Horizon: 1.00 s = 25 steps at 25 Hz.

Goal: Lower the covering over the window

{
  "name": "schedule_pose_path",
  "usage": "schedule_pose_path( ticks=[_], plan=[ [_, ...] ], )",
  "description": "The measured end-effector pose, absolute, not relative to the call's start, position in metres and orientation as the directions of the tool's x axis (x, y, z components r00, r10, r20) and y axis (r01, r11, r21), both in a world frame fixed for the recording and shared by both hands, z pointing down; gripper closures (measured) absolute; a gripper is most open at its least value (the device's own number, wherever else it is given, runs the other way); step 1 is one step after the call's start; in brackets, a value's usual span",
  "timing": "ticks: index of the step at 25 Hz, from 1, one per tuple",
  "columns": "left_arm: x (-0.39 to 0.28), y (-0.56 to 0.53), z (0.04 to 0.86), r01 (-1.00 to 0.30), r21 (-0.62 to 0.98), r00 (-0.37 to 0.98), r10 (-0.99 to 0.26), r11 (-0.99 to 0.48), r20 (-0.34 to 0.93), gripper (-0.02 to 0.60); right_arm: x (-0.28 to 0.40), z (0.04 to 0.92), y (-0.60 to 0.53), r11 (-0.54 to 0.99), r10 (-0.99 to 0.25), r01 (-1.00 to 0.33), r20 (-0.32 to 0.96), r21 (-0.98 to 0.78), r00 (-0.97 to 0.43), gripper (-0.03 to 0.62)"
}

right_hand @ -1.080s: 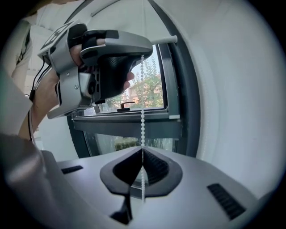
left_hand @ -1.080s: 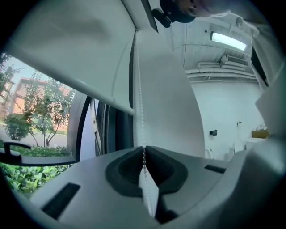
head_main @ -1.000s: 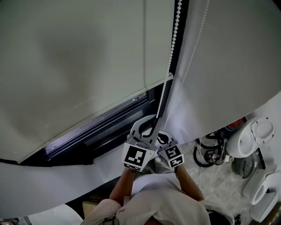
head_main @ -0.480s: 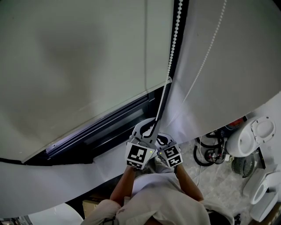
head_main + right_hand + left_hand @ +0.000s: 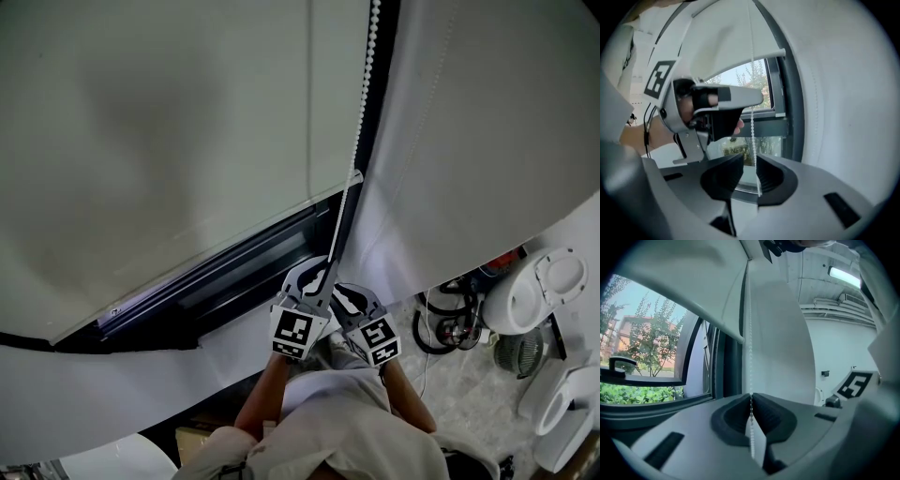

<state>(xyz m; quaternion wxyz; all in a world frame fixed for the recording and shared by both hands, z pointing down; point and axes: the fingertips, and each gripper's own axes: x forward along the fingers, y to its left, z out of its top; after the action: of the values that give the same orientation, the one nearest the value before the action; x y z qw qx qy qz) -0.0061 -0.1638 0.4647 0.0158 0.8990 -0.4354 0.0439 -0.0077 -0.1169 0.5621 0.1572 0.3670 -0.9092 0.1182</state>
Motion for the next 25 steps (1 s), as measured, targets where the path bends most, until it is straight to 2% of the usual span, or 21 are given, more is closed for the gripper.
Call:
schedule_pose_path(
  ticks=[9,16,25],
  plan=[
    [-0.008,-0.161,0.466,-0.782,-0.013,0.619,-0.78,-0.623,0.09,0.561,0.018,0.445,-0.131,0.665,-0.736,-0.747,0.146,-0.027,-0.661,0.511],
    [-0.004,-0.156,0.464,-0.775,-0.008,0.629,-0.772,-0.632,0.087,0.56,0.007,0.374,-0.138,0.688,-0.724,-0.721,0.02,0.076,-0.689,0.507],
    [0.001,-0.149,0.464,-0.765,-0.01,0.641,-0.763,-0.644,0.087,0.56,-0.009,0.329,-0.151,0.703,-0.696,-0.698,-0.069,0.137,-0.714,0.502]
  ],
)
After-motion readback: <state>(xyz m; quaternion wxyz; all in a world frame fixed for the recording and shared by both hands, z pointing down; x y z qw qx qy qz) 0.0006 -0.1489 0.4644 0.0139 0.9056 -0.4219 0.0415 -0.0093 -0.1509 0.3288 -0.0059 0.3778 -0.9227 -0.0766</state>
